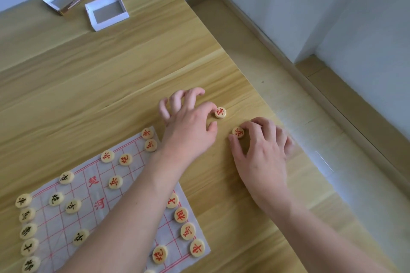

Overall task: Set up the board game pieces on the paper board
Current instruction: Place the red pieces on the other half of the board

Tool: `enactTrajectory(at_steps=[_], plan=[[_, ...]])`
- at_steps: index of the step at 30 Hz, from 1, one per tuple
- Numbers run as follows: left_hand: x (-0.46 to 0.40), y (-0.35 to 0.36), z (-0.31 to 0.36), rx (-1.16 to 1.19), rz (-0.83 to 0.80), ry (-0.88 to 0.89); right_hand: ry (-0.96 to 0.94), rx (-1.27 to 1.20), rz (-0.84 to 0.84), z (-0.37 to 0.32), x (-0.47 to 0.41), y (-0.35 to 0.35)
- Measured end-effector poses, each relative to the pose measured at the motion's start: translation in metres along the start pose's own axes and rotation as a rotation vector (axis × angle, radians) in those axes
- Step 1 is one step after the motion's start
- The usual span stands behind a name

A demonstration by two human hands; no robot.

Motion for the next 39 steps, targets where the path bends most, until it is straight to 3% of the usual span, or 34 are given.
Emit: enactTrajectory(at_steps=[16,26,39], plan=[[-0.026,0.005,0.012,-0.004,-0.075,0.079,0.099,0.004,0.007,0.008,-0.003,0.002],[-0.019,0.007,0.011,0.003,-0.010,0.092,0.107,-0.040,0.030,0.007,-0.003,0.000],[0.024,-0.002,-0.013,0.045,0.125,-0.029,-0.002,-0.081,0.036,0.007,0.000,-0.001]])
Point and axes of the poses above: each hand's wrist, its own x-axis away from the middle knuckle, its own y-axis out of the palm, z = x × y, the point moved 6 cm from there along -x, towards the middle knuckle, and after that the axes turned 11 degrees about -z, right-handed, at the moved point
